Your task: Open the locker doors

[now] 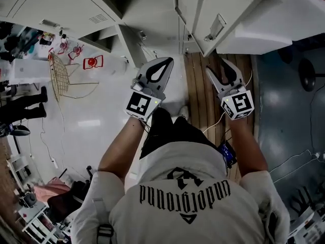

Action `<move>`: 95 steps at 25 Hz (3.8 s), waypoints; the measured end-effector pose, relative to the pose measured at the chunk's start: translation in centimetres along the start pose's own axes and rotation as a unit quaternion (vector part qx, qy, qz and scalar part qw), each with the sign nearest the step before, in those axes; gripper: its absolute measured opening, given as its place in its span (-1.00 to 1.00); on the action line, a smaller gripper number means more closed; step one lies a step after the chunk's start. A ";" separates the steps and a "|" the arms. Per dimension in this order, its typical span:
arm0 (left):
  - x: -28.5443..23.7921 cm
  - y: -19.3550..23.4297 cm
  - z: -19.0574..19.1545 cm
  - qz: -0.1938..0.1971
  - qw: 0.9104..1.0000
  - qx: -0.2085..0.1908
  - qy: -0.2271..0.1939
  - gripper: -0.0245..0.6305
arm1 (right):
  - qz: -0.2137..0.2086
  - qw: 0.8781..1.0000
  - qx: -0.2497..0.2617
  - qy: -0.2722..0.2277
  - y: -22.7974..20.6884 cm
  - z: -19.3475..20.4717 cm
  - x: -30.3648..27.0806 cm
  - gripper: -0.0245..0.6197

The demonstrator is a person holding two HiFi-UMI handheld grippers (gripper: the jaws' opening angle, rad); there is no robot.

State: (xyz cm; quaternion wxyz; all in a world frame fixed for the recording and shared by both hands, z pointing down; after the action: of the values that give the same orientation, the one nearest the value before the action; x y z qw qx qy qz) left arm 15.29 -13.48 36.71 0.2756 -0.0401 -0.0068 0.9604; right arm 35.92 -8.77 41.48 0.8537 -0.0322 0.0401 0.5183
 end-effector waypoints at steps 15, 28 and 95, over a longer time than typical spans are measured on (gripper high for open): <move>-3.5 1.6 11.8 0.013 0.999 -0.025 0.023 -0.90 | -0.015 0.999 0.046 0.019 -2.9 13.0 -4.7 -0.23; -7.0 4.0 19.5 0.028 0.999 -0.041 0.012 -0.90 | -0.022 0.995 0.084 0.040 -4.7 21.7 -11.4 -0.23; -11.9 -2.0 30.3 0.074 0.995 -0.063 -0.019 -0.90 | 0.129 0.992 0.008 0.002 -7.5 31.8 -8.3 -0.48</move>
State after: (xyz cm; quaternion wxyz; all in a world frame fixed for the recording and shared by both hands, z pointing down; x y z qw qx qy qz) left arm 23.96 -17.86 67.88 0.2009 -0.0399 -0.0694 0.9763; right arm 39.84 -16.49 74.03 0.7795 -0.0212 0.0499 0.6240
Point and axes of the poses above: the fingertips, and each gripper's own axes: x backward along the fingers, y to its left, z out of its underside, the point moved 6 cm from there along x, backward along the fingers, and after that the axes turned 3 degrees about -y, right-handed, at the moved point
